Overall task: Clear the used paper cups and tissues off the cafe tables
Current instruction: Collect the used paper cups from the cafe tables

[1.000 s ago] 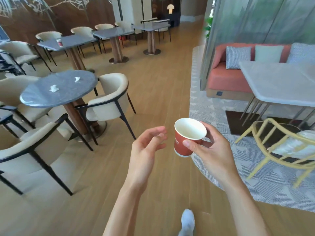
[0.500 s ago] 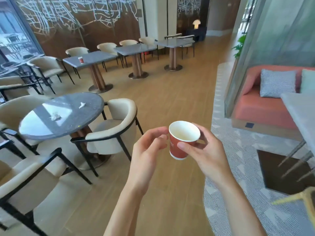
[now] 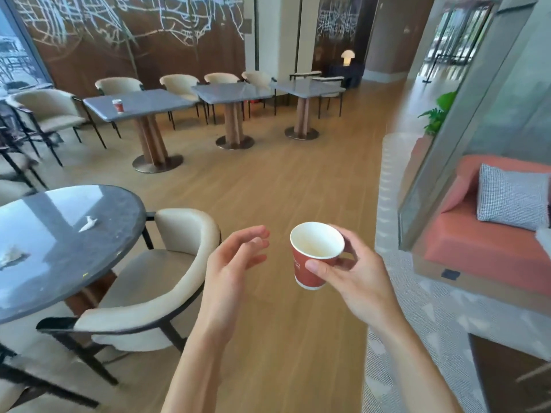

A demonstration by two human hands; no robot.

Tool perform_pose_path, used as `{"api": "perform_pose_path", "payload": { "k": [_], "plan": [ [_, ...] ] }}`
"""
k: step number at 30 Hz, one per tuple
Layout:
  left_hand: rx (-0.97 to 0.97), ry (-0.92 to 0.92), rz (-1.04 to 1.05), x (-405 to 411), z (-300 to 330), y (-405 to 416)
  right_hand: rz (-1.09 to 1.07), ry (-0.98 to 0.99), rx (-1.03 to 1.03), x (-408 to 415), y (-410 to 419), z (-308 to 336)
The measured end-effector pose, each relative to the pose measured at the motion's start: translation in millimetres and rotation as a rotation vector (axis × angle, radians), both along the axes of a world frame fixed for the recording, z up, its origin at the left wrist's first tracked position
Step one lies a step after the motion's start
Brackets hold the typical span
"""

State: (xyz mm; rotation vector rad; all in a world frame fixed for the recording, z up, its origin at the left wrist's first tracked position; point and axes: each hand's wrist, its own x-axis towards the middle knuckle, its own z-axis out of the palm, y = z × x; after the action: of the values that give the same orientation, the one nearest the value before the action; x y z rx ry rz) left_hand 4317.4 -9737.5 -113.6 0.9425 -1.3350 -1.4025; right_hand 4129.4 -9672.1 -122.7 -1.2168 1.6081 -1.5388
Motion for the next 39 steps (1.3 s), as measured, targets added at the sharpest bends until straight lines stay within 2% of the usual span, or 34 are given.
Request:
{"api": "perform_pose_path", "payload": {
  "k": [6, 13, 18, 26, 34, 39],
  "plan": [
    [-0.038, 0.057, 0.0, -57.1, 24.7, -153.8, -0.023, 0.002, -0.011, -59.9, -141.0, 22.5],
    [-0.027, -0.016, -0.042, -130.1, 3.2, -274.9, 0.021, -0.058, -0.004, -129.7, -285.9, -1.5],
    [-0.042, -0.052, 0.059, -192.1, -7.2, -381.3, 0.107, -0.085, -0.026, -190.3, -412.3, -19.0],
    [-0.032, 0.002, 0.22, -278.7, 15.6, -539.7, 0.303, -0.02, 0.025, -276.6, -601.9, 2.2],
    [0.003, 0.018, 0.301, -310.6, -0.4, -686.5, 0.412, 0.056, 0.028, -300.0, -770.6, -3.6],
    [0.032, 0.045, 0.339, -309.1, -21.4, -806.7, 0.429, 0.11, 0.036, -297.2, -894.1, -22.1]
  ]
}}
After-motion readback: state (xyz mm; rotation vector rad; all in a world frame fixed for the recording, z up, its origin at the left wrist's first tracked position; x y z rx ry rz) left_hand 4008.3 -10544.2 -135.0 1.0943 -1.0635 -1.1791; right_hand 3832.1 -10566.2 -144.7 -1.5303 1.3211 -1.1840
